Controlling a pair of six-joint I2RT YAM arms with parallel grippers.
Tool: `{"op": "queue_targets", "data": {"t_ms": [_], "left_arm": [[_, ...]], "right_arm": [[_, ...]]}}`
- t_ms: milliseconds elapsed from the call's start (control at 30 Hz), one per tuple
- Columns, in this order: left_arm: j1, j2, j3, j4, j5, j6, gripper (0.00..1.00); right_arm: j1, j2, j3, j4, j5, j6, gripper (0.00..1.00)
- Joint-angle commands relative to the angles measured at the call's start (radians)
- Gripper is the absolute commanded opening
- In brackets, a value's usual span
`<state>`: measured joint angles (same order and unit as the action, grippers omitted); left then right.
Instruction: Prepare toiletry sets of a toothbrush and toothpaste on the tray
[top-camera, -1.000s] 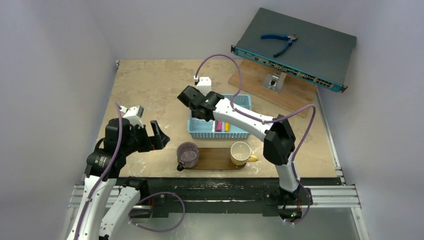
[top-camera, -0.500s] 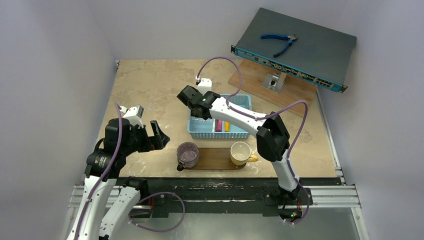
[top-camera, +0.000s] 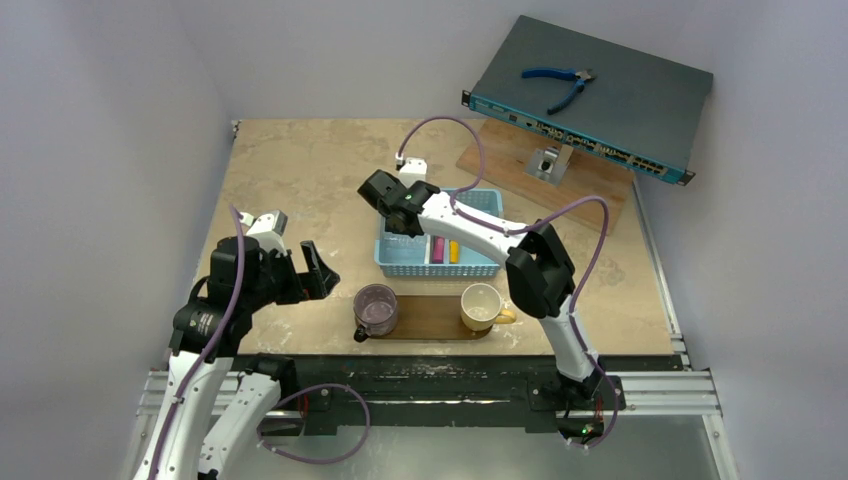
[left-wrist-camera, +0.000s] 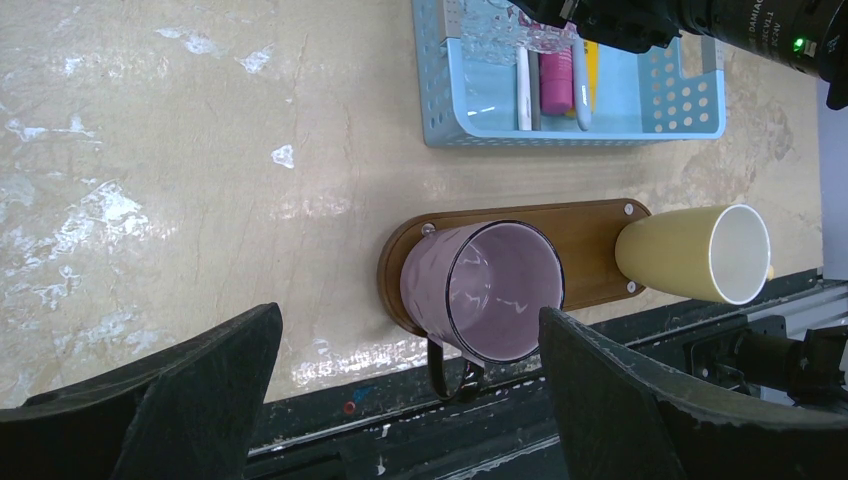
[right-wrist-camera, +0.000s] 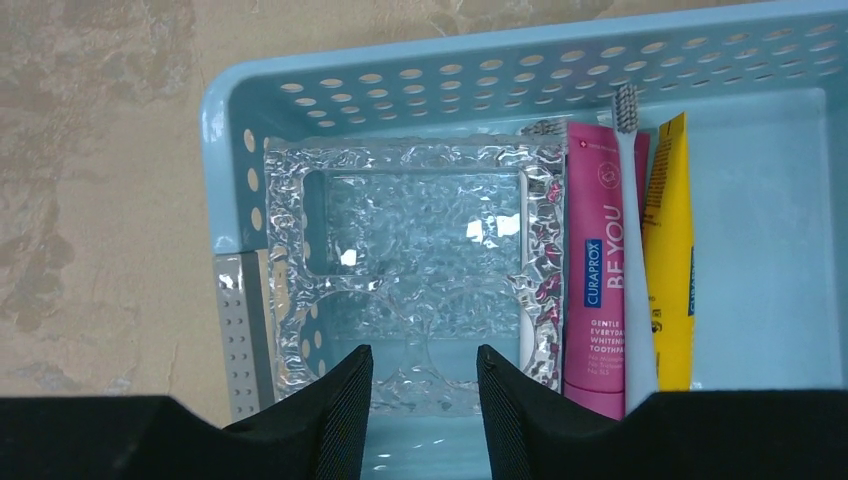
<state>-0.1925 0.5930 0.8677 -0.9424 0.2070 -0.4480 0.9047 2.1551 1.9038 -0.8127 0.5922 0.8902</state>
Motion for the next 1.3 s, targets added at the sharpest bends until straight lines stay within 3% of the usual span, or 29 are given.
{"op": "queue_targets", "data": {"t_ms": [0, 467, 733, 933, 1267], "left_arm": [[-0.004, -0.001, -0.009, 0.039, 0.014, 0.023, 1.0], [-0.004, 0.005, -0.008, 0.04, 0.015, 0.023, 1.0], [-0.004, 0.007, -0.009, 0.042, 0.017, 0.023, 1.0], [-0.004, 0.008, -0.008, 0.042, 0.017, 0.023, 1.0], [-0.004, 0.007, -0.009, 0.039, 0.013, 0.024, 1.0]], "right_arm": [[-0.01, 0.0, 0.037, 0.033, 0.003, 0.013, 0.44], [-0.016, 0.048, 0.049, 0.04, -0.015, -0.005, 0.39], [-0.016, 0.043, 0.04, 0.046, -0.015, -0.02, 0.22], [-0.016, 0.009, 0.027, 0.052, 0.002, -0.033, 0.0], [-0.016, -0.079, -0.017, 0.096, 0.045, -0.077, 0.0]]}}
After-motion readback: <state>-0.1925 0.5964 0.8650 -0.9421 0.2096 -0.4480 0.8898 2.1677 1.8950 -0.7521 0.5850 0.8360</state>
